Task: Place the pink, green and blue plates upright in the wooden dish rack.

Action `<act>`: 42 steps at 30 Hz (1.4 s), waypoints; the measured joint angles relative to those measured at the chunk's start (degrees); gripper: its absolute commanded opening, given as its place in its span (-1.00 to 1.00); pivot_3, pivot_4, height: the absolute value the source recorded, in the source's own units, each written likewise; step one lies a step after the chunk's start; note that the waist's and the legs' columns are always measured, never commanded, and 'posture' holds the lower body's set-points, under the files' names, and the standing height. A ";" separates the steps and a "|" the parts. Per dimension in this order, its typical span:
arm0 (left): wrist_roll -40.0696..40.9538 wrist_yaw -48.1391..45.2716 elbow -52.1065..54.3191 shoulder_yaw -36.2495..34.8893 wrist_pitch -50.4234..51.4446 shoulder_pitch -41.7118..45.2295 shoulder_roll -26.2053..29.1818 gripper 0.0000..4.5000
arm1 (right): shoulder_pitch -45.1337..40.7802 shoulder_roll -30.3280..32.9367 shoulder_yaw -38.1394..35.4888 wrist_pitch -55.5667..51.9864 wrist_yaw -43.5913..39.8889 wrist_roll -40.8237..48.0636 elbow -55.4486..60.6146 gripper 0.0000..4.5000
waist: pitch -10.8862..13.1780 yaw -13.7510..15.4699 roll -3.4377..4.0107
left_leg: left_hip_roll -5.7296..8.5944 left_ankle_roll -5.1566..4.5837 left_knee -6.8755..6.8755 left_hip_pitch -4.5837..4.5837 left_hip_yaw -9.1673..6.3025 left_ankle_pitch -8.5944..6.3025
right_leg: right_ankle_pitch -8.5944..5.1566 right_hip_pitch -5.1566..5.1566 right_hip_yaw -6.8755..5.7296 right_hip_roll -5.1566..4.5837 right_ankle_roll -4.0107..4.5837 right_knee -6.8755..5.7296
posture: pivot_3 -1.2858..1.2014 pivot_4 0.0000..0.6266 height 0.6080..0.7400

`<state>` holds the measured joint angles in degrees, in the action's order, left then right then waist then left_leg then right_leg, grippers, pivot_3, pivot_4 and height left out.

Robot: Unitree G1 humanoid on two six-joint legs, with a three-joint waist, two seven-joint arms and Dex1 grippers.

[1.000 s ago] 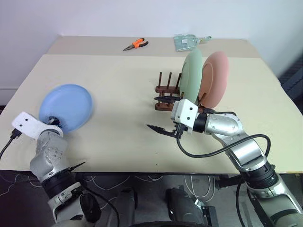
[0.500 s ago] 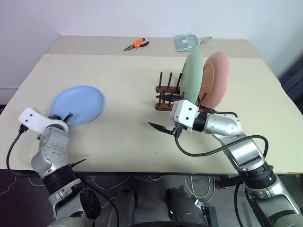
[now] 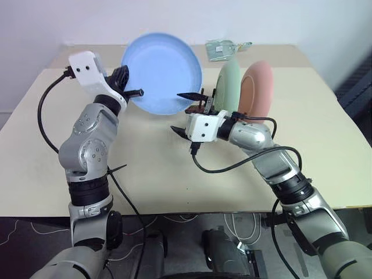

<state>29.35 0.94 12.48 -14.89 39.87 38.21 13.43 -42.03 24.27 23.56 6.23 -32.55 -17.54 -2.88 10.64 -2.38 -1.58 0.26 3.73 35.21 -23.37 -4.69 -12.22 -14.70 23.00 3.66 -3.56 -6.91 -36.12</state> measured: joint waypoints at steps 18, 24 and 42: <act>0.36 -1.71 1.99 -0.20 -3.69 -1.06 -0.60 0.35 | -1.56 -1.90 1.56 4.87 0.76 -5.62 -3.10 -1.00 | 0.00 0.09 -0.01 | 0.01 0.01 0.01 0.00 -0.03 0.01 | 0.01 -0.01 -0.01 0.00 0.01 0.01 | 0.03 -0.52 1.00; -11.70 0.57 -7.17 -6.63 -22.27 2.70 12.13 0.35 | 1.42 -2.25 -1.81 5.31 2.41 -3.55 -1.53 -1.00 | 0.00 -0.23 0.01 | 0.00 0.02 -0.15 0.08 0.02 0.01 | 0.02 0.02 0.02 0.02 0.04 0.00 | 0.03 -0.52 1.00; -18.58 -31.71 -11.64 17.10 -37.98 -22.96 10.63 0.35 | 8.21 -26.26 -25.10 -36.06 17.56 56.26 22.78 -1.00 | -0.01 1.12 0.08 | -0.10 0.01 -0.09 0.00 0.01 0.01 | 0.03 0.10 -0.04 0.01 0.28 -0.03 | 0.03 -0.52 1.00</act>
<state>10.77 -30.77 0.85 2.21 1.88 15.25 24.06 -33.82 -2.00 -1.55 -29.83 -14.98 38.71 19.90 10.63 -1.25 -1.50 0.16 3.74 35.12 -23.37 -4.68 -12.21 -14.67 23.10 3.62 -3.55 -6.62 -36.15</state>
